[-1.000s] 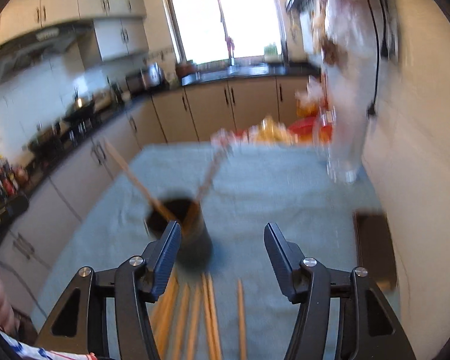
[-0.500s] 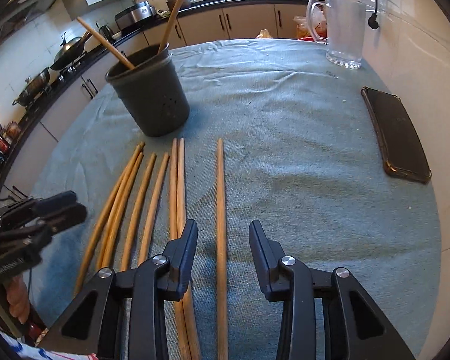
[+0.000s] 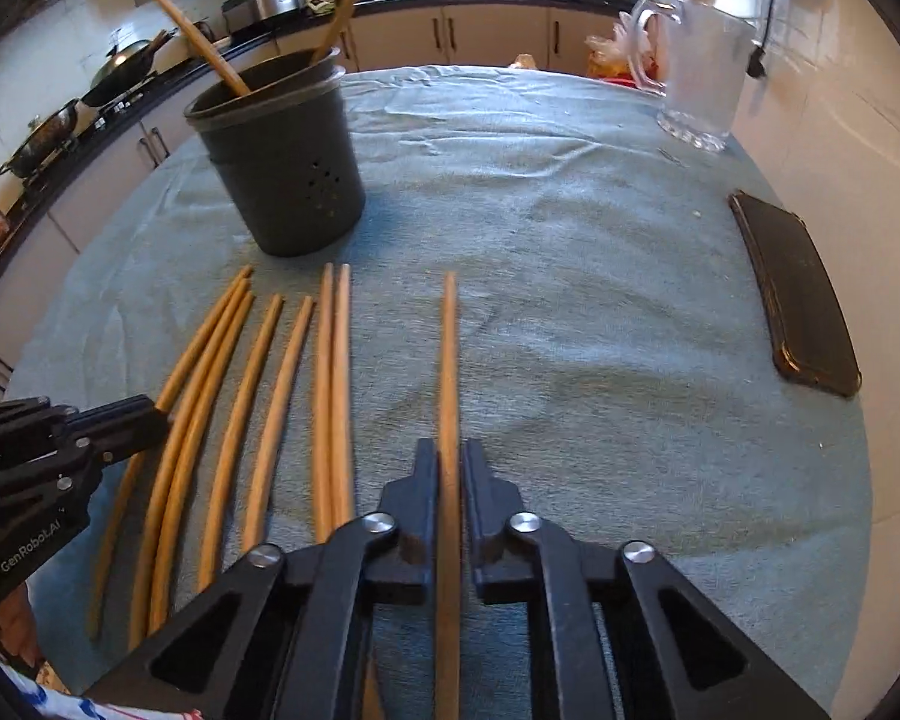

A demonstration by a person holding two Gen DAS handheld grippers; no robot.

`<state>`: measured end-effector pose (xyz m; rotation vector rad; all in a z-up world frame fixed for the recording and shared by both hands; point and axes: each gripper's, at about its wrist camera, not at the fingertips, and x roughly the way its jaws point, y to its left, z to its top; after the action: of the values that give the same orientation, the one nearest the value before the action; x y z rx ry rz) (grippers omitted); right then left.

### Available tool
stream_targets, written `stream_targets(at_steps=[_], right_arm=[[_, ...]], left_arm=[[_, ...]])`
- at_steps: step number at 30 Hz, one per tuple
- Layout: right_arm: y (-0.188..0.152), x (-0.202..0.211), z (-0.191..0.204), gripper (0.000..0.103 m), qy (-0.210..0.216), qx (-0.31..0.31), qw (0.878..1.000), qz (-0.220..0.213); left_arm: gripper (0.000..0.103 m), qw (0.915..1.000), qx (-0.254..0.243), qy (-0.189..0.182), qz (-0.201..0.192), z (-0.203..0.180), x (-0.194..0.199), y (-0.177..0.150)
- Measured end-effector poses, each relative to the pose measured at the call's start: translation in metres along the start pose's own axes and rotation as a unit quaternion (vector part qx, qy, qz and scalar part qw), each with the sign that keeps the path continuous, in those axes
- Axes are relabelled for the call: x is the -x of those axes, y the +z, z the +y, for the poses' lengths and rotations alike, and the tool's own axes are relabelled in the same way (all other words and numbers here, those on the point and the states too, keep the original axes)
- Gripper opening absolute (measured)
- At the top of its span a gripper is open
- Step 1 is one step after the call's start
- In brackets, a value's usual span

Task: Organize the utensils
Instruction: 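Close the right tool on a chopstick while the left tool grasps another, then carry the chopstick in the right tool up and drop it into the black cup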

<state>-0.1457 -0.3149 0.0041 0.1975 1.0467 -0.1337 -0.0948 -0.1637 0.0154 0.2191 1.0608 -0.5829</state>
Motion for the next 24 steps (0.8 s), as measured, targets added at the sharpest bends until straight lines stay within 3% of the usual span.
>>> stream_targets(at_steps=[5,12,24], right_arm=[[-0.007,0.007,-0.023,0.008,-0.020,-0.016,1.000,0.016],[-0.008,0.011,-0.037,0.009,-0.024,-0.017,0.998,0.047],[0.034,-0.014,-0.037,0.009,-0.024,-0.001,0.991,0.133]], left_arm=[[0.007,0.9994,0.015,0.023,0.023,0.018,0.011,-0.008],[0.007,0.9986,0.001,0.024,0.047,0.021,0.010,0.004],[0.008,0.9951,-0.003,0.028,0.095,0.023,-0.018,0.041]])
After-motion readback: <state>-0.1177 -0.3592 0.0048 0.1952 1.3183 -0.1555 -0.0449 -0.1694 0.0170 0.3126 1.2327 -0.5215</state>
